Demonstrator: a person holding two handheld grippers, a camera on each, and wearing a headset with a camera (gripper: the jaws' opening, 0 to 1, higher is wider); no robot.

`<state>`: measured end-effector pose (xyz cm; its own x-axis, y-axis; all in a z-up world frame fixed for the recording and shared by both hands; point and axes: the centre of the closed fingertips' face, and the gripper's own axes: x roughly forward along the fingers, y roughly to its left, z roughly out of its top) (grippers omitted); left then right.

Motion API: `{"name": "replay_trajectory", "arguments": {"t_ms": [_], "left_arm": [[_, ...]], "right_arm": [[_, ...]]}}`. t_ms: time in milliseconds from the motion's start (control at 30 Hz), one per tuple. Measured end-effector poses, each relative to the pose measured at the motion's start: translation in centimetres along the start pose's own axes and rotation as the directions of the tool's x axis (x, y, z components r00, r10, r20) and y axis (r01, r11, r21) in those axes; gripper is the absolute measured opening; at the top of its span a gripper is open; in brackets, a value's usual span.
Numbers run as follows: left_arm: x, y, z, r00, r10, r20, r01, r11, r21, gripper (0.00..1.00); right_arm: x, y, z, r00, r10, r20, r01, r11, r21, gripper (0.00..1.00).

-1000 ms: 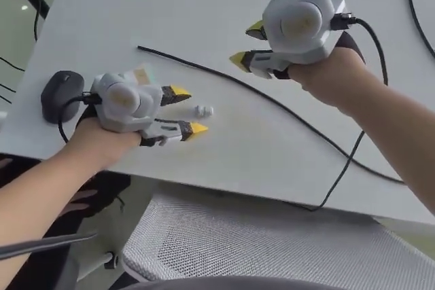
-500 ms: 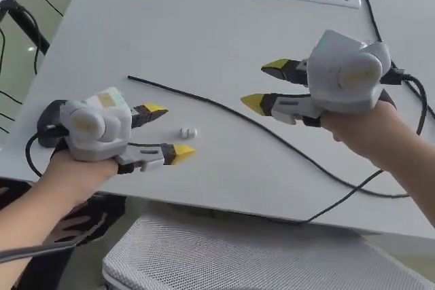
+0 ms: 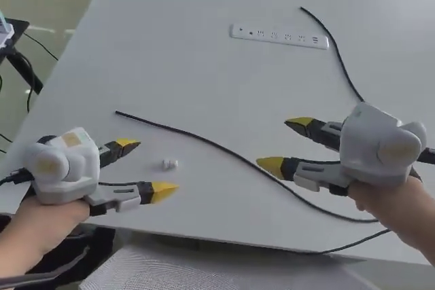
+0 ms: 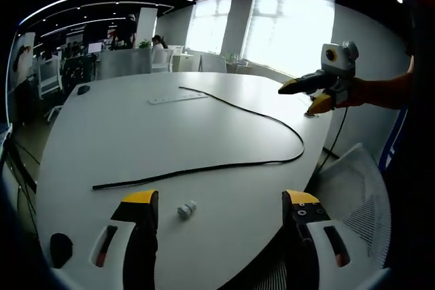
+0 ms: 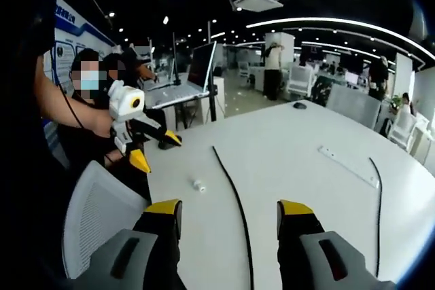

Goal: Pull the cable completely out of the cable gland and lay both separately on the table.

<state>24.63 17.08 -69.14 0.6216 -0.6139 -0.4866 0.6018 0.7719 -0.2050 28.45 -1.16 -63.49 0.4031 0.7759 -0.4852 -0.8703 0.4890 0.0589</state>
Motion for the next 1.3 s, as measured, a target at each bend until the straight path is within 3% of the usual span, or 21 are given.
{"name": "replay_trajectory", "arguments": {"t_ms": [233, 533, 633, 800, 1100, 1300], "left_arm": [[-1.1, -0.5, -0.1, 0.9998, 0.019, 0.004, -0.019, 1.0, -0.01, 0.82], [-1.7, -1.3, -0.1, 0.9999, 0.0, 0.014, 0.001, 0.999, -0.051, 0.92], [-1.9, -1.6, -0.9, 1.0, -0.002, 0.002, 0.002, 0.998, -0.055, 0.93], [-2.0, -1.6, -2.4, 0.9996, -0.006, -0.027, 0.004, 0.998, -0.07, 0.96], [-2.3, -2.2, -2.8, 0.9991, -0.017, -0.039, 0.014, 0.998, -0.065, 0.99], [-2.3, -2.2, -2.8, 0.9991, -0.018, -0.039, 0.016, 0.998, -0.065, 0.99]], "right_arm": [[-2.5, 0.0, -2.9, 0.9997, -0.015, 0.019, 0.013, 0.997, 0.078, 0.65], [-3.7, 0.9, -6.5, 0.9998, -0.021, 0.002, 0.02, 0.992, 0.122, 0.74], [-3.9, 1.1, -9.1, 0.9991, -0.015, -0.039, 0.021, 0.987, 0.162, 0.77], [-4.3, 1.7, -11.2, 0.9977, -0.008, -0.067, 0.019, 0.985, 0.171, 0.82], [-4.5, 1.9, -10.1, 0.9997, -0.021, -0.013, 0.023, 0.978, 0.207, 0.93], [-4.2, 2.2, -10.1, 0.9997, -0.016, -0.02, 0.02, 0.979, 0.201, 0.95]]}}
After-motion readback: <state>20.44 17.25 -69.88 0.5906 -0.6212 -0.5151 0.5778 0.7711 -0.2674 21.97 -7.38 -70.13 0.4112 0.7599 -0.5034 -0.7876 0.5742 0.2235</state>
